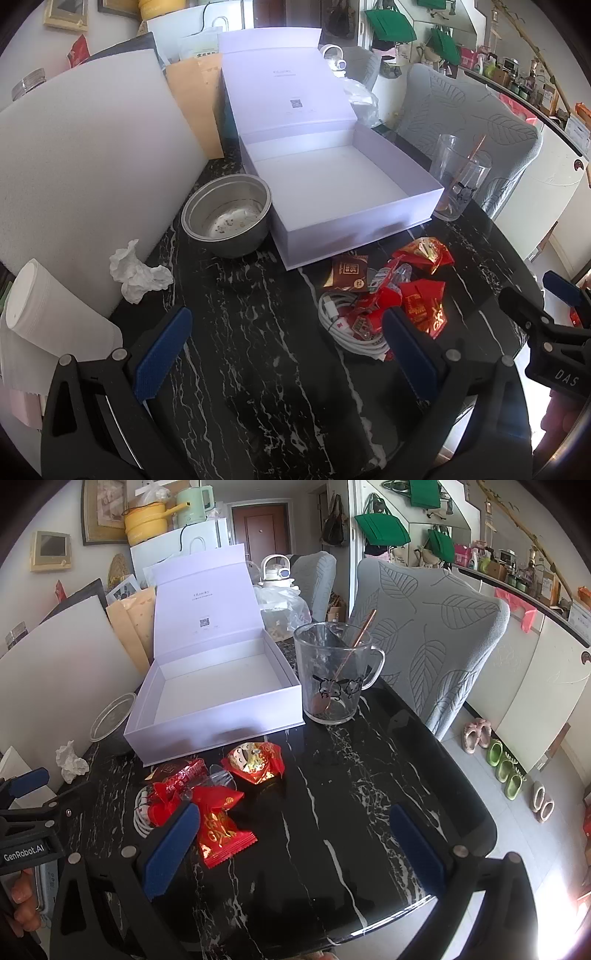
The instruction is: Organize objects
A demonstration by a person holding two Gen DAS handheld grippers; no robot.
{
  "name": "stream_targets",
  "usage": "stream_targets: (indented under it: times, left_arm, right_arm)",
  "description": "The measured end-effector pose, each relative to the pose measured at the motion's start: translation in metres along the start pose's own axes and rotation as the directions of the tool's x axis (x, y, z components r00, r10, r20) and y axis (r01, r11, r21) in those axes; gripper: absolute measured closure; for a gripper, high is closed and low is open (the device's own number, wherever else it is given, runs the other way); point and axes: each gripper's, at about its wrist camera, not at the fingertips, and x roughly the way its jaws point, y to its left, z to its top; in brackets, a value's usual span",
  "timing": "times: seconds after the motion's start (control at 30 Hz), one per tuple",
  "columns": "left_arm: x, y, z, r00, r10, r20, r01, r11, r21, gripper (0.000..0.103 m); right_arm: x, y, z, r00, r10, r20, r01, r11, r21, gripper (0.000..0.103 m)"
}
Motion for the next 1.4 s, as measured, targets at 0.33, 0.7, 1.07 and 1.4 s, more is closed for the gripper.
stream_targets:
  times: [0.33,0.7,1.07,1.4]
  left_arm:
    - [-0.003,-0.002,-0.001,1.000,-0.009,-0.001,0.009,1.000,0.009,0.000]
    - [-0.009,-0.004,-0.001,1.000,-0.024,0.002,0.024,1.000,0.011,0.000]
    - [-0.013,-0.006,-0.008,0.999,-0.039,-0.004,0.039,0.999,0.005,0.000]
    - [-0.002,-0.005,-0.022,0.998,-0.052,-0.038,0.052,0.999,-0.006,0.000]
  right_arm:
    - [-0.001,0.000,-0.002,1.000,-0.001,0.000,0.001,1.000,0.000,0.000]
    - [-0.006,-0.002,-0.004,1.000,0.002,0.007,-0.002,1.000,0.001,0.000]
    - [-0.011,-0.004,-0.011,1.000,0.007,0.013,-0.007,1.000,-0.001,0.000]
    - [-0.005,0.002,-0.026,0.998,0.067,-0.010,-0.067,0.997,-0.035,0.000]
